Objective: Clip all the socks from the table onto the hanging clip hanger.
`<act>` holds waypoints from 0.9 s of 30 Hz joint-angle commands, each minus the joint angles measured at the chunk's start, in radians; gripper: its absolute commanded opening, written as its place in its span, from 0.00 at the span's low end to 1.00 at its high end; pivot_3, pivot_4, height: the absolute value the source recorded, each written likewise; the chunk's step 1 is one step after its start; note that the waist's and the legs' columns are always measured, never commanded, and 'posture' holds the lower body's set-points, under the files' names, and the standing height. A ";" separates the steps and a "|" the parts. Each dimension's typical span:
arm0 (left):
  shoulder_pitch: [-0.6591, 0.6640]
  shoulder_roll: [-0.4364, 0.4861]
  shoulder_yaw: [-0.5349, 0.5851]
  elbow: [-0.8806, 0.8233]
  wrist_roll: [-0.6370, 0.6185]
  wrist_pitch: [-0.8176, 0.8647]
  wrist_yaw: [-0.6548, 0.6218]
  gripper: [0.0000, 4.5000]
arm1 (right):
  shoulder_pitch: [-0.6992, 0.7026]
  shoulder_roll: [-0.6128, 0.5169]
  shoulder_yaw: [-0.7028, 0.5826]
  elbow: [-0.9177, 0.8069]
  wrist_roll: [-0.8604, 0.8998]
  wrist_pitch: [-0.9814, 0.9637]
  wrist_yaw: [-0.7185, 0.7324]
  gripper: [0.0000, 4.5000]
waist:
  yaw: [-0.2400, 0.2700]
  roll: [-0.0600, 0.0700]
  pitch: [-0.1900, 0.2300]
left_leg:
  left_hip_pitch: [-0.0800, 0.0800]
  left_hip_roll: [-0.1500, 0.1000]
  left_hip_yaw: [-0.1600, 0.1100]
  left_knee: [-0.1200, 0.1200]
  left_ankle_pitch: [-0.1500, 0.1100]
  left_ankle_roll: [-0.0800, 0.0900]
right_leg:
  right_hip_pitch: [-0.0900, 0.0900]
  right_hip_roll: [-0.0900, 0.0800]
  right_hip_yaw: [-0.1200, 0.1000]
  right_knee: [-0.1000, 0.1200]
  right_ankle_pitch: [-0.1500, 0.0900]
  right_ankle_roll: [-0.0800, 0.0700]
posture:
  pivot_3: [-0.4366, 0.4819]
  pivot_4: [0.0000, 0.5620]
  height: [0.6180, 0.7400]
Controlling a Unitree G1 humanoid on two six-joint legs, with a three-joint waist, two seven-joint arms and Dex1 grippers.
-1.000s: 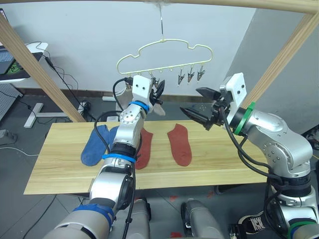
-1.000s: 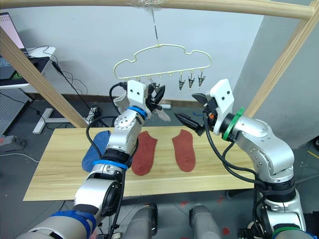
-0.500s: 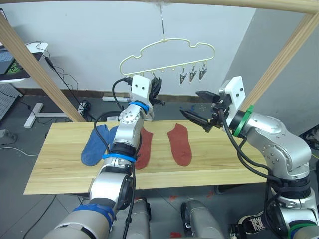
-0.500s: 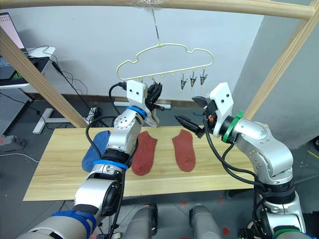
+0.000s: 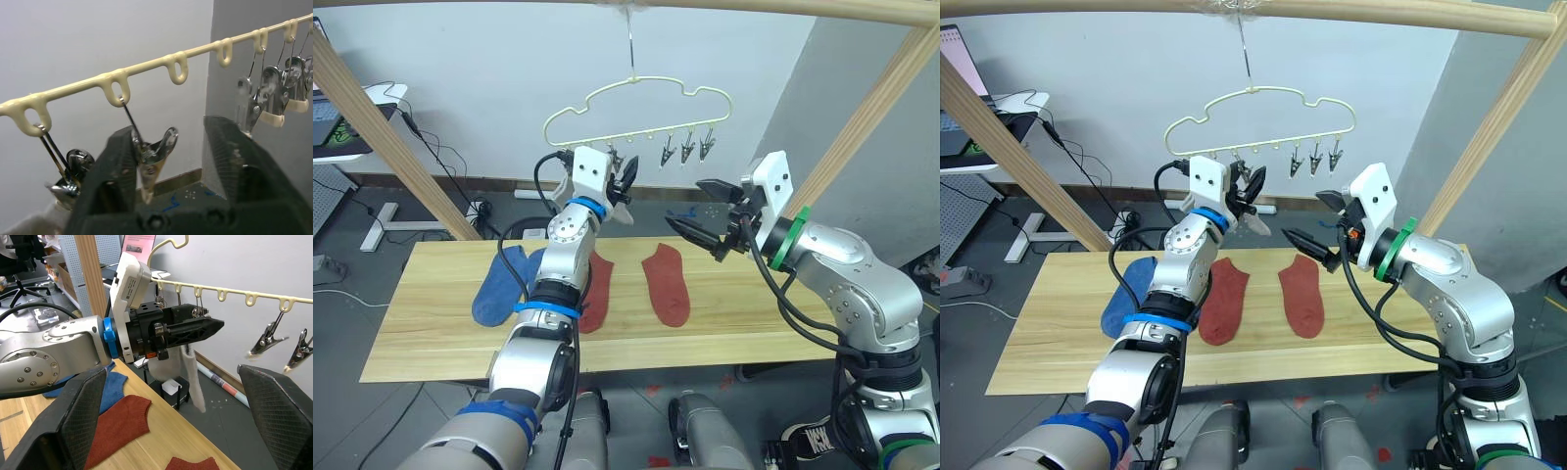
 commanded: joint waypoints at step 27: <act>-0.030 -0.007 0.024 -0.037 -0.037 0.006 -0.028 0.00 | -0.012 0.000 -0.011 -0.025 -0.002 -0.025 -0.007 1.00 | 0.000 0.000 0.000 | 0.000 0.000 0.000 0.000 0.000 0.000 | 0.000 0.000 0.000 0.000 0.000 0.000 | 0.36 0.32 1.00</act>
